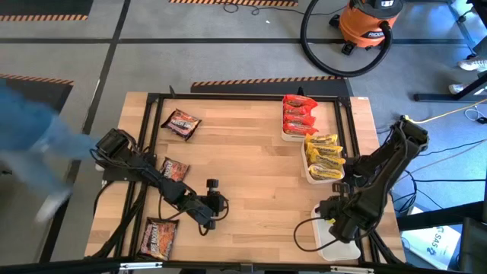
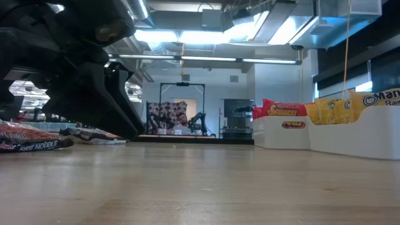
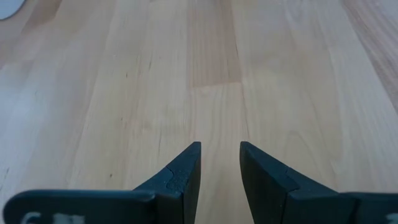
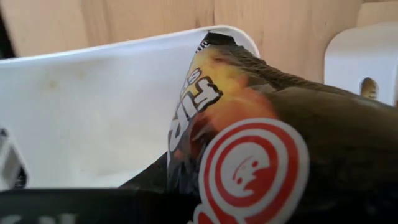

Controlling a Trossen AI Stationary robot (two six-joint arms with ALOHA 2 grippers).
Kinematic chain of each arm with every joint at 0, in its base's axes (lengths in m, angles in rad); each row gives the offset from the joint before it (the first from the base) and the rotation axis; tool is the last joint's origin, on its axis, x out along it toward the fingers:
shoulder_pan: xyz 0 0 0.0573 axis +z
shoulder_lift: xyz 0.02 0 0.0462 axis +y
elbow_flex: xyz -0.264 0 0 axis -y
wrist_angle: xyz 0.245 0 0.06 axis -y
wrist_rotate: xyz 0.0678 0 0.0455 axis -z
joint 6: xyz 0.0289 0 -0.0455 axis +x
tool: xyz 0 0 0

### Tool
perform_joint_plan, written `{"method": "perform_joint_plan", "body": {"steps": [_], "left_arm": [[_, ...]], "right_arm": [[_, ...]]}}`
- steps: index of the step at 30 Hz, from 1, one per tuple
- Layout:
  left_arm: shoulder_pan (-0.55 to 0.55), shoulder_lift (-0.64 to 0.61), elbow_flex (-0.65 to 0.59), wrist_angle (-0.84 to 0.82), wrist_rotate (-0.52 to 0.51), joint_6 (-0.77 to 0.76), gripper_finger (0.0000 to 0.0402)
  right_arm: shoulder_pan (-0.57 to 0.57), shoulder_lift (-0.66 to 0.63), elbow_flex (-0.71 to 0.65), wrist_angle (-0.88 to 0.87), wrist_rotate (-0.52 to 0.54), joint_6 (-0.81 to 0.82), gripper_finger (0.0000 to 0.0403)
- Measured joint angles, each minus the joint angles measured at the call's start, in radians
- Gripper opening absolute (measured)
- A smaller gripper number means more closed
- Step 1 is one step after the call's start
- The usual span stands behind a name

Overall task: Sort Maruchan noodles
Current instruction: Put the black noodle pack into the bottom white bin

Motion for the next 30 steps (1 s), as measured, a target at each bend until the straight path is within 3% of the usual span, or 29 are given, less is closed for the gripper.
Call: {"method": "perform_joint_plan", "body": {"steps": [5,14,21,30], "left_arm": [[0.0,0.0,0.0,0.006,0.0,0.0,0.0105],[0.0,0.0,0.0,0.005,0.002,0.005,0.0105],[0.002,0.0,0.0,0.005,0.002,0.005,0.0105],[0.002,0.0,0.0,0.004,0.006,0.007,0.0105]], "right_arm": [[0.0,0.0,0.056,-0.015,0.055,0.02,0.0131],[0.001,0.005,0.015,-0.014,0.136,-0.046,0.0131],[0.001,0.005,0.012,-0.057,0.143,-0.061,0.0131],[0.001,0.003,-0.077,0.011,0.09,-0.059,0.0131]]}}
